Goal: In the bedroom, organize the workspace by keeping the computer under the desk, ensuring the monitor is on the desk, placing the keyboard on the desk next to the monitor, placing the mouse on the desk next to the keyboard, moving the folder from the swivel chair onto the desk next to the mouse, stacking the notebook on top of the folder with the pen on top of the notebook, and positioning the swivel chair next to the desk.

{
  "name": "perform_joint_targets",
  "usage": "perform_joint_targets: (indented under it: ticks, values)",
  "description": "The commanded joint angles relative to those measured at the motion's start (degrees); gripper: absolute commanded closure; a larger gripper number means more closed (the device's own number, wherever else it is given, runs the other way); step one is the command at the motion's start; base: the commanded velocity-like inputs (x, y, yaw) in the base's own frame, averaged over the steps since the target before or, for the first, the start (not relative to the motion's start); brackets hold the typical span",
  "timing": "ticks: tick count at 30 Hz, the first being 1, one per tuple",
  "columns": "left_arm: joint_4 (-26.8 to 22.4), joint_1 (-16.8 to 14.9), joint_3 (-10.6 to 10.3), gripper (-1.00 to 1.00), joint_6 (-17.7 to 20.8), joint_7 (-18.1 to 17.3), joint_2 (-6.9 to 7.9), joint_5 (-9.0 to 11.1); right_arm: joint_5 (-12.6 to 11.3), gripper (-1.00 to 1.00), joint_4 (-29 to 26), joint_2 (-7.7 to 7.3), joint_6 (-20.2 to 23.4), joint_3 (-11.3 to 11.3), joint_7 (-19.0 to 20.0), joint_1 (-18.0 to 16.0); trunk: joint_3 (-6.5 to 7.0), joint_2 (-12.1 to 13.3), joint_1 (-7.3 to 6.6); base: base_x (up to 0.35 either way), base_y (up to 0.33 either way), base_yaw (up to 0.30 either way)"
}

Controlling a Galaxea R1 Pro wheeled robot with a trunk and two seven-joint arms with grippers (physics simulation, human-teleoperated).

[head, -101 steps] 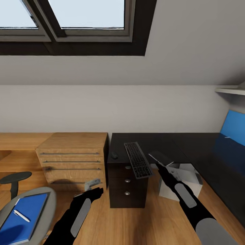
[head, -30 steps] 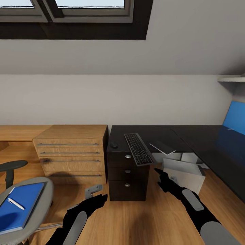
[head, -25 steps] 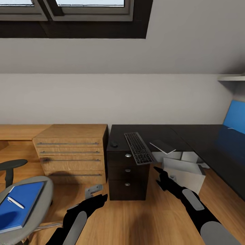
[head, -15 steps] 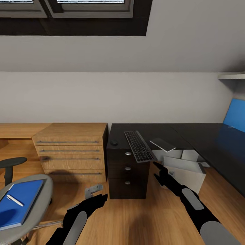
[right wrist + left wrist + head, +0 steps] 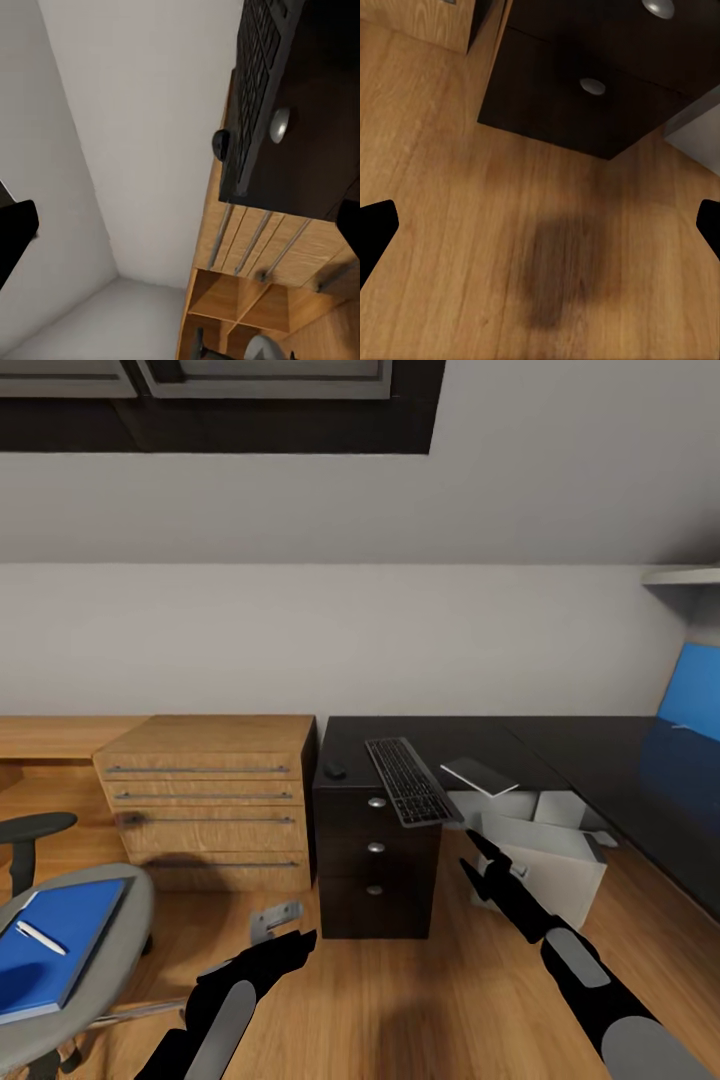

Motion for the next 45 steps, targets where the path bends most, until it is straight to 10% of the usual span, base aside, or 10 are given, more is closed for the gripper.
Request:
perform_joint_targets:
  ticks: [1, 16, 45]
  values:
    - [-0.1, 0.0, -0.1, -1.0, 0.1, 0.6, 0.01, 0.6, -0.6, -1.0, 0.1, -0.13, 0.4, 0.1, 0.1, 0.0, -0.24, -0.4, 0.22, 0.0, 0.0, 0.0]
    - [0.0, 0.0, 0.0, -1.0, 0.1, 0.6, -0.03, 0.6, -0.9, -1.0, 3.7, -0.82, 0.4, -0.2, 0.0, 0.0, -2.94, -6.5, 3.51, 0.0, 0.0, 0.0]
    - [0.5, 0.0, -0.1, -1.0, 0.0, 0.5, 0.15, 0.3, -0.7, -1.0, 3.5, -0.65, 0.1, 0.1, -0.2, 0.0, -2.94, -6.5, 3.51, 0.054, 0.0, 0.0]
